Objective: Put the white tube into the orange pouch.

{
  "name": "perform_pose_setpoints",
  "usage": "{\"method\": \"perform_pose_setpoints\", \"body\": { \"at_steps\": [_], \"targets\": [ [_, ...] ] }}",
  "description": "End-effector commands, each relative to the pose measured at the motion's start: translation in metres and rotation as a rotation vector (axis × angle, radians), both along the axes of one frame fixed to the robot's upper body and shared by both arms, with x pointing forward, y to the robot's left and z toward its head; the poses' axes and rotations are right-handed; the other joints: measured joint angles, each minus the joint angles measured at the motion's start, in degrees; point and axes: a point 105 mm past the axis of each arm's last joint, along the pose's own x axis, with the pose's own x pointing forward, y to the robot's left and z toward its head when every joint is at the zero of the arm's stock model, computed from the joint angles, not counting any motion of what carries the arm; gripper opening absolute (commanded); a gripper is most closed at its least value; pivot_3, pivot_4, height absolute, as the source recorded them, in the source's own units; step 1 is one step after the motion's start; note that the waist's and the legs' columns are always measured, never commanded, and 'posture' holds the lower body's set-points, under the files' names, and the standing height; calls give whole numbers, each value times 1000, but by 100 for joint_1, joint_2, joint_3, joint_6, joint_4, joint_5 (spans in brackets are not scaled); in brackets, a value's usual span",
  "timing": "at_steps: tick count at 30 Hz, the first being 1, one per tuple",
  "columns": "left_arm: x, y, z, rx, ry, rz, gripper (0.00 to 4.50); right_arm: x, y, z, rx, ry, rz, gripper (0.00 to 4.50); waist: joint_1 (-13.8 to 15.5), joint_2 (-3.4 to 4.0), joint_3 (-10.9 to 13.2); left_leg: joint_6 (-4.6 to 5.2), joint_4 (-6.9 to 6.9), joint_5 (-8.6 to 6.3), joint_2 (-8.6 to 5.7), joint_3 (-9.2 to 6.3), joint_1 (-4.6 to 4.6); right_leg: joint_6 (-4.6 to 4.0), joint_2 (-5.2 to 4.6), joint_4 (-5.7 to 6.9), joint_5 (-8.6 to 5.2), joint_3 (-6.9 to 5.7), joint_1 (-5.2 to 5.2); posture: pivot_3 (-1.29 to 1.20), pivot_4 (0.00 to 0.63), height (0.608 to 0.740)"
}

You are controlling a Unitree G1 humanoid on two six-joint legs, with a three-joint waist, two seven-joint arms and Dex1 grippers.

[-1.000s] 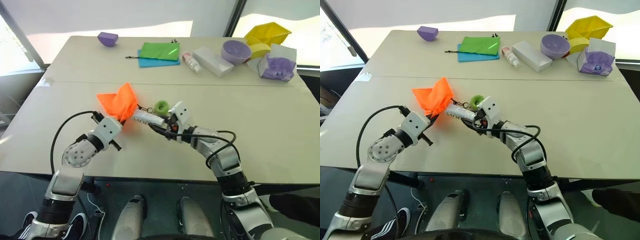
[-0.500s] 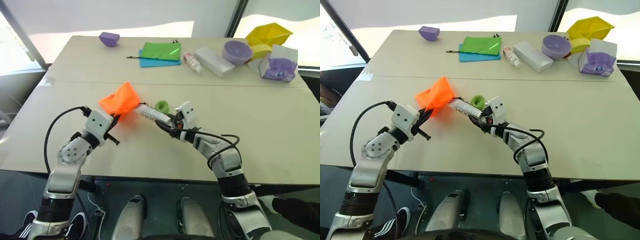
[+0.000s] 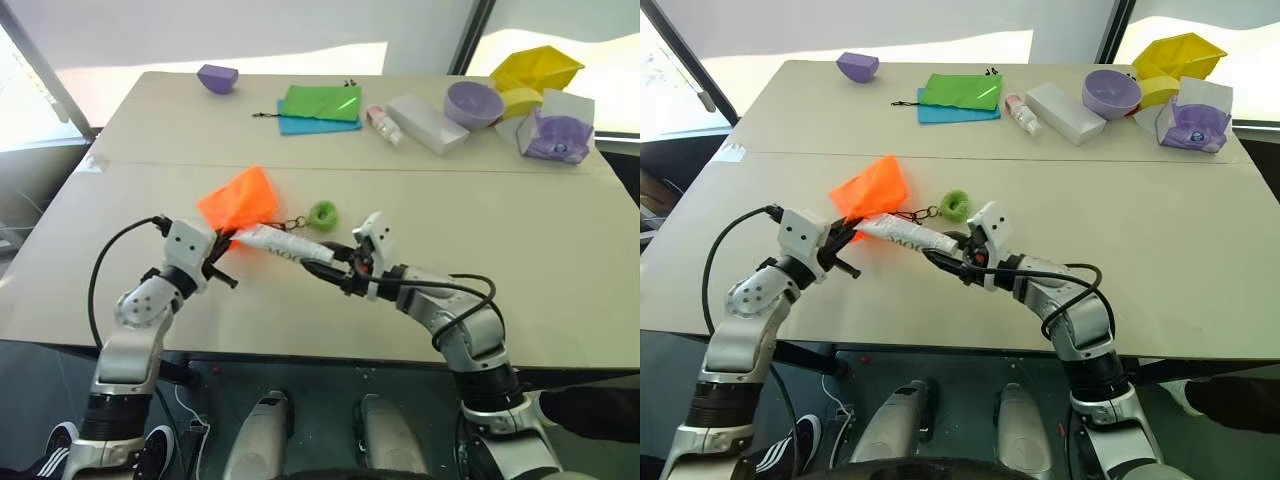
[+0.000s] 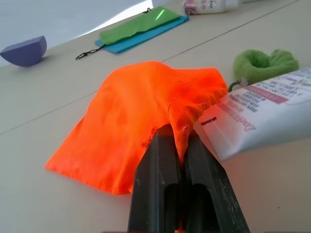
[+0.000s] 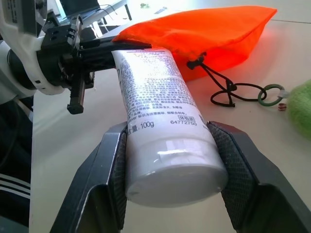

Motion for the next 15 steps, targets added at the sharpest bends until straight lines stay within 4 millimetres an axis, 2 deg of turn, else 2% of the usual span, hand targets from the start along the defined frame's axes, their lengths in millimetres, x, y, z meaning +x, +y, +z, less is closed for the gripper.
{"method": "perform_pose_setpoints", "body": {
  "at_steps": [1,3,5,8,11,15],
  "targets": [
    [0,3,11,-51,-39,-14,0,5,14,0,-77,-120,-4,2293,-18,-1,-1,0,0,0,0,0,0,0,0,0,0,0,0,0,150,740],
    [1,7,9,-59,-32,-13,0,18,17,-2,-71,-129,-68,2293,-19,-1,-1,-1,-3,0,1,0,1,-1,2,1,0,0,-3,0,150,740],
    [2,6,7,-37,-20,-40,0,28,20,5,1,-128,-128,2293,-15,-1,-1,-3,-3,2,2,-1,1,-2,5,3,1,0,-4,0,150,740],
    [1,3,6,-19,-12,-73,0,35,22,10,23,-154,-173,2293,-9,-1,-1,-5,-3,3,1,-1,0,-2,5,2,2,0,-4,0,150,740],
    [1,3,7,-23,-15,-76,0,39,22,8,39,-139,-216,2293,11,-4,-3,-6,-3,3,-1,-1,0,-2,2,-1,2,1,-2,0,150,740],
    [2,3,5,-9,-17,-69,0,31,27,4,5,-159,-191,2293,0,-4,-3,-5,-5,3,-1,-2,0,-2,3,0,2,1,-4,0,150,740]
  ]
}}
